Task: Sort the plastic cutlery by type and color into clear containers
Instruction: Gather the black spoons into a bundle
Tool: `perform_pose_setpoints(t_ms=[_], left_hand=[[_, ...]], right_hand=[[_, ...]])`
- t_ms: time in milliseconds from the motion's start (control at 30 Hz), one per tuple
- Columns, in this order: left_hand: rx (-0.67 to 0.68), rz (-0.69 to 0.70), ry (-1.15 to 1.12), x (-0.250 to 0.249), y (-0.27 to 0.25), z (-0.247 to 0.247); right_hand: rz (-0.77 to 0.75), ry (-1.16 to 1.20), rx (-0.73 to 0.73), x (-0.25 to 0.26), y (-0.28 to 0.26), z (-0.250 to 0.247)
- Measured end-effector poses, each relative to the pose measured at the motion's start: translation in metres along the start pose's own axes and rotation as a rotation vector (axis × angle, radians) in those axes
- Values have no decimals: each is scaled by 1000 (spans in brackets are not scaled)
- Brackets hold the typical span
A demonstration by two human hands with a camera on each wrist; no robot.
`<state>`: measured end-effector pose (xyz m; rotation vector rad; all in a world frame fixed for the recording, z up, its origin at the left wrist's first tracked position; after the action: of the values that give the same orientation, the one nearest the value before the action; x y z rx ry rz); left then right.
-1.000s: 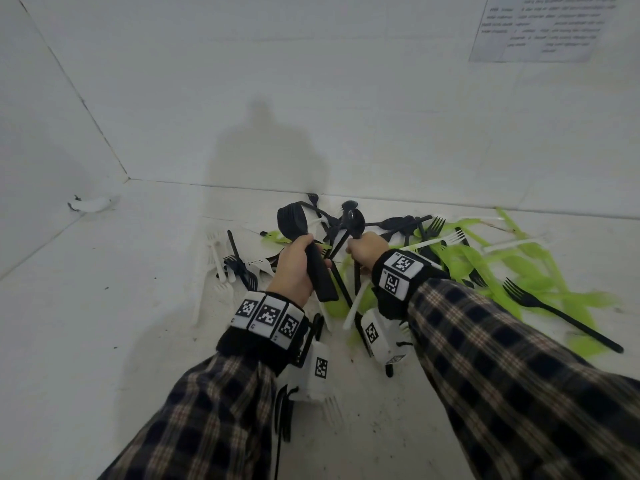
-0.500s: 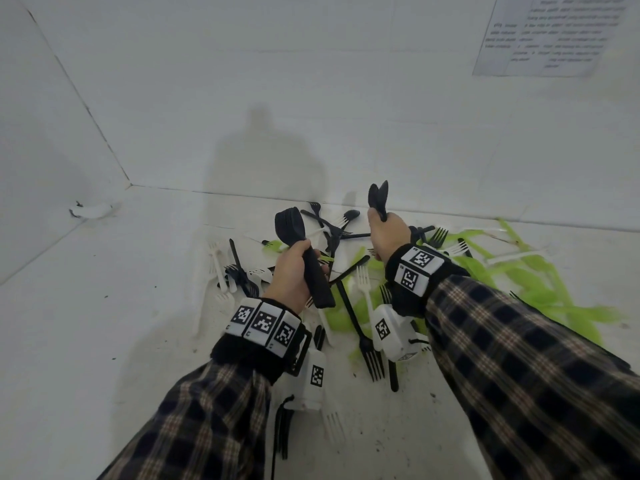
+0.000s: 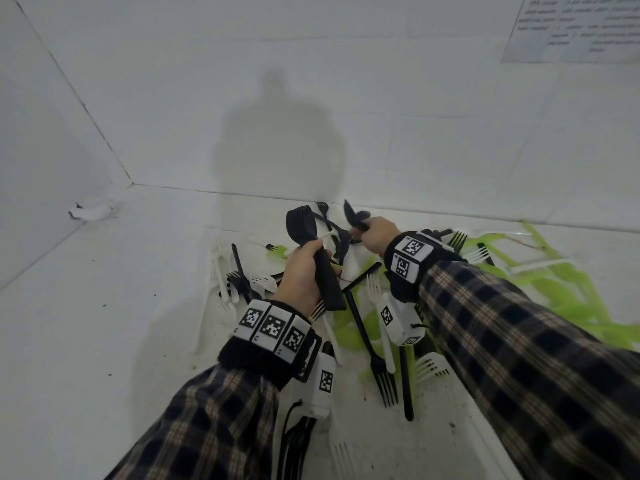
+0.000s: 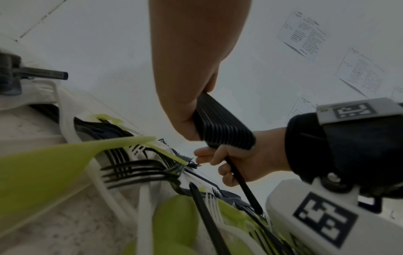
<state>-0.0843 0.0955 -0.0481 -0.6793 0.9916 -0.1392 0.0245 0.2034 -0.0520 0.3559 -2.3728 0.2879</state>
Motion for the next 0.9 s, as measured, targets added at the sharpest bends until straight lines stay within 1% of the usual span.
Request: perform_pose_setpoints(t_ms=[100, 200, 233, 267, 333, 400, 433, 500, 600, 667, 800, 900], left_hand=[[-1, -6, 2, 0, 6, 1], [0, -16, 0, -1, 10, 1], [-2, -16, 0, -1, 11, 1], [-3, -15, 1, -1, 12, 1], [-2, -17, 7, -2, 12, 1], [0, -22, 11, -2, 12, 1], [1, -24, 12, -2, 12, 1], [2, -24, 9, -2, 12, 1], [3, -19, -1, -3, 12, 2], [6, -16, -2, -3, 12, 2], [12, -23, 2, -2, 12, 2], [13, -29, -5, -2, 11, 3]], right_hand=[[-37, -118, 137, 4, 4, 11], [-54, -146, 190, 5, 12, 17], [-42, -147, 190, 5, 13, 18], [-41, -152, 157, 4, 14, 19], [-49, -167, 38, 4, 14, 17], [-64, -197, 3, 4, 15, 17], [-61, -211, 10, 4, 16, 17], [-8, -208, 29, 3, 16, 18], [33, -293, 118, 2, 14, 20], [18, -330, 145, 2, 14, 22], [-31, -308, 140, 7, 12, 22], [-20, -371, 208, 13, 8, 23]])
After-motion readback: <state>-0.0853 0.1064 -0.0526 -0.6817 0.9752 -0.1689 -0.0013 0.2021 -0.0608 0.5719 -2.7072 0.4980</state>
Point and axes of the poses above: each hand's wrist, its own y-axis towards the middle knuckle, its own z-axis out of the palm, x = y × z, the point moved 2 cm from there along y, towards the middle knuckle, and after that the axes turned 10 degrees about -z, right-handed, at the moved point
